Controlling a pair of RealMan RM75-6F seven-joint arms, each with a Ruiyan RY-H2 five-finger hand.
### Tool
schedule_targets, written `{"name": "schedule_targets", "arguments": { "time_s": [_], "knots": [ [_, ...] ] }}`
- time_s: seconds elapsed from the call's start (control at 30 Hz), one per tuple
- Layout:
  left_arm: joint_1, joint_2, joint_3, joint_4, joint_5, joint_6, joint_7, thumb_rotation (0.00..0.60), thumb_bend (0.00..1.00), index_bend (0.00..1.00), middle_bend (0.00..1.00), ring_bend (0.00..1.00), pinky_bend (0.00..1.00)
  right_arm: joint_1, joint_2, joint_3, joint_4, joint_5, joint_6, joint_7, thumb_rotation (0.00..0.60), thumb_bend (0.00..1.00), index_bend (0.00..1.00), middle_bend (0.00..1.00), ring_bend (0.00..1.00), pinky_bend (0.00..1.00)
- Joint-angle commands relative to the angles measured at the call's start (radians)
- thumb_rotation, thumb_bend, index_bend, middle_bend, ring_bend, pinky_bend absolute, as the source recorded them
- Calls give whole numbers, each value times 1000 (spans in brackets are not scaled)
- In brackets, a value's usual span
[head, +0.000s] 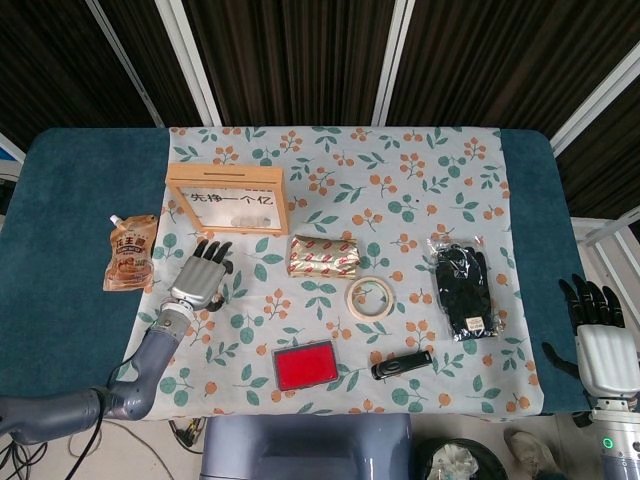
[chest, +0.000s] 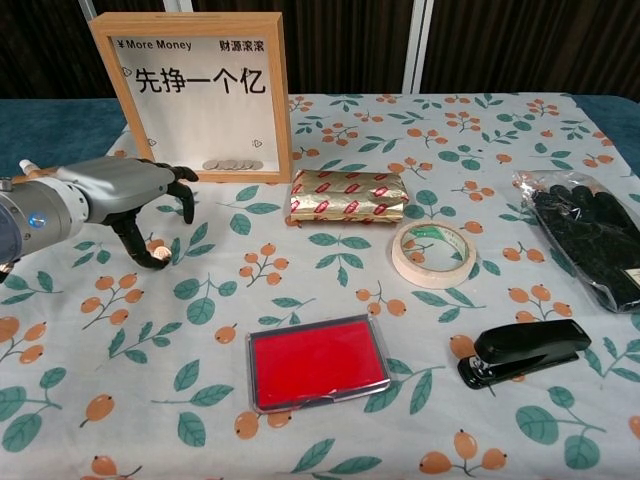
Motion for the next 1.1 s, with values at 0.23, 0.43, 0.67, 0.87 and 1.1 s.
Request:
{"name": "schedule_targets", "arguments": {
  "time_s": [0.23, 0.43, 0.67, 0.87, 1.1],
  "knots": [
    [2, -1, 12, 0, 15, 0, -3, 600, 147, 479, 0, 0, 0, 1, 1, -2, -2, 0, -4, -1, 600, 301, 0, 0, 0, 0],
    [1, 1, 16, -6, 17, -2, -2, 600, 218, 532, 20, 0, 0, 1, 2, -1, -3, 2, -5, -1, 600, 302, 0, 0, 0, 0],
    [1, 7, 23, -17, 19, 0, 5, 600, 293, 549, 34, 0, 0, 0, 2, -1, -6, 3, -5, -1, 600, 301, 0, 0, 0, 0],
    [0, 12, 24, -25, 18, -2, 5, 600, 423, 583, 53, 0, 0, 0, 0, 1, -7, 6, -4, -3, 600, 301, 0, 0, 0, 0],
    [0, 19, 27, -36, 10, -4, 9, 600, 513, 615, 71, 0, 0, 0, -4, 3, -7, 10, -3, -7, 600, 301, 0, 0, 0, 0]
  ]
}}
